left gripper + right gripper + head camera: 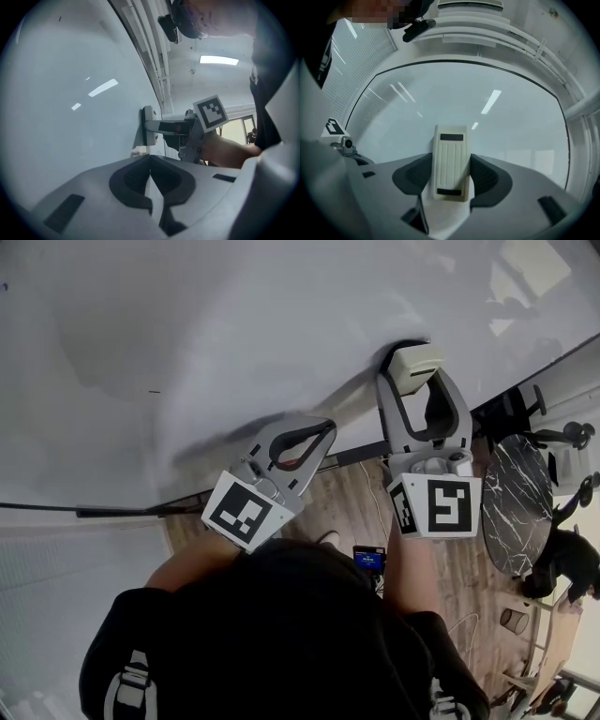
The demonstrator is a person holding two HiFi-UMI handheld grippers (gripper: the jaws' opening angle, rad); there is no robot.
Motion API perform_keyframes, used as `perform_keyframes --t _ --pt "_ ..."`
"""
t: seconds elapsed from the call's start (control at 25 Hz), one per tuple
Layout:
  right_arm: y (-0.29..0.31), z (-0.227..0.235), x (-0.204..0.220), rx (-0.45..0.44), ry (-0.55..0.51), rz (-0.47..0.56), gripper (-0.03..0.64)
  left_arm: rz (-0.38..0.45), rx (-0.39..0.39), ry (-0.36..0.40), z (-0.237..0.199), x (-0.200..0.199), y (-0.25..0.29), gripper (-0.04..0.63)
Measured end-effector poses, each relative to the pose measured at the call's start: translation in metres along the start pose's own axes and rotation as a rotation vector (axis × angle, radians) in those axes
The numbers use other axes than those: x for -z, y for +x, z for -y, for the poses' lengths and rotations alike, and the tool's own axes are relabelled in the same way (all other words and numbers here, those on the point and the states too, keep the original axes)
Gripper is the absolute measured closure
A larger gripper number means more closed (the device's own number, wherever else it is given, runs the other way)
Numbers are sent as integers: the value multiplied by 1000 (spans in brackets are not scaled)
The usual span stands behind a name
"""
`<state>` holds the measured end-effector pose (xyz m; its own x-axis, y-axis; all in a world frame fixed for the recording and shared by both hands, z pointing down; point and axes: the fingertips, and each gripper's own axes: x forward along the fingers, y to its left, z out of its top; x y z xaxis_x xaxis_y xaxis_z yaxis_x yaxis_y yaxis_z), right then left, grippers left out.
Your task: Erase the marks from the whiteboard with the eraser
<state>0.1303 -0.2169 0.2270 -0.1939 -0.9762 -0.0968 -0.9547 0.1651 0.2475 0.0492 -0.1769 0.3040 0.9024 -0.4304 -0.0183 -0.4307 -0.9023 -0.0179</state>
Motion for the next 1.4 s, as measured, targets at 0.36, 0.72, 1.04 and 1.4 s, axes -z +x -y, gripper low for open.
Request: perform_keyframes --t 0.36,0.72,1.04,1.4 --pt "-12 50 6 7 32 14 368 -18 -36 21 23 -16 26 591" --pt "-9 80 40 35 55 -8 368 -25 -69 15 20 1 36 591" --pt "-17 123 54 67 75 -24 368 -38 -108 20 29 -3 48 591" --pt "-22 133 62 76 91 -47 368 -35 -157 34 24 -3 33 591"
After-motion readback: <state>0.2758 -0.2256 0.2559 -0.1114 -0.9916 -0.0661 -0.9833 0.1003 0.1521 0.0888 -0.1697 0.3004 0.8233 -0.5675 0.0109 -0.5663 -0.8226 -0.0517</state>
